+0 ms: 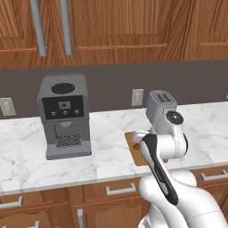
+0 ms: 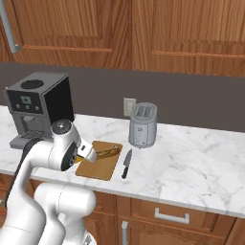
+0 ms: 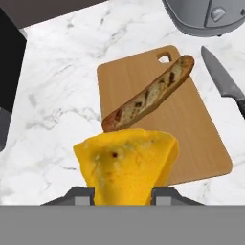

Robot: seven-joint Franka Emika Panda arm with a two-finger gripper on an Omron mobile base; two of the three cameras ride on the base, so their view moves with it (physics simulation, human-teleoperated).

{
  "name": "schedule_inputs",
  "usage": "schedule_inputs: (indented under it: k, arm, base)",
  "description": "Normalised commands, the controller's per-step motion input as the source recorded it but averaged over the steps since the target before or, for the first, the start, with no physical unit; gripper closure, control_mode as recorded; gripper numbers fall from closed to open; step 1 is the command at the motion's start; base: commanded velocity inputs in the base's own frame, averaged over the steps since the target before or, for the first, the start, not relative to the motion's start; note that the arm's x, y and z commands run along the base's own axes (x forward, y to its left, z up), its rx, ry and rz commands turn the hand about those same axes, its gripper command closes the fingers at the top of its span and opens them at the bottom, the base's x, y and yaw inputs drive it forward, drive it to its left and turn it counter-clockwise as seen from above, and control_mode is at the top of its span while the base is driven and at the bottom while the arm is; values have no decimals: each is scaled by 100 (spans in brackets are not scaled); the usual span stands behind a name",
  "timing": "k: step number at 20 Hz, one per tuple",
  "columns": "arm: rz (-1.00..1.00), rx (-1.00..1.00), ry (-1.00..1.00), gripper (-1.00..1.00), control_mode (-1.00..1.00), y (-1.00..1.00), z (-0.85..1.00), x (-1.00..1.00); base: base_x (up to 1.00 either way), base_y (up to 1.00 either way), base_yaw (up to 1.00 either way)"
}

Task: Retrieve the sausage and cheese from the fridge and place them on the cutting board on the counter.

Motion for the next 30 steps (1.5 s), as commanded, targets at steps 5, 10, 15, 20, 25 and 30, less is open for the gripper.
schedule_inputs:
  k: [5,10,15,20,25,30]
  arm:
    - [0,-12,13,100,-100,3,-18,-2]
    - [0,-8,5,100,-100,0,-23,-16]
    - [0,-4,1,100,-100,0,-32,15]
    - [3,0,0,100,-100,2,-34,27]
    - [1,0,6,100,-100,0,-41,14]
    - [0,0,8,100,-100,0,-47,21]
  base:
    - [0,0,0]
    - [0,0,0]
    - [0,0,0]
    - [0,0,0]
    - [0,0,0]
    - [0,0,0]
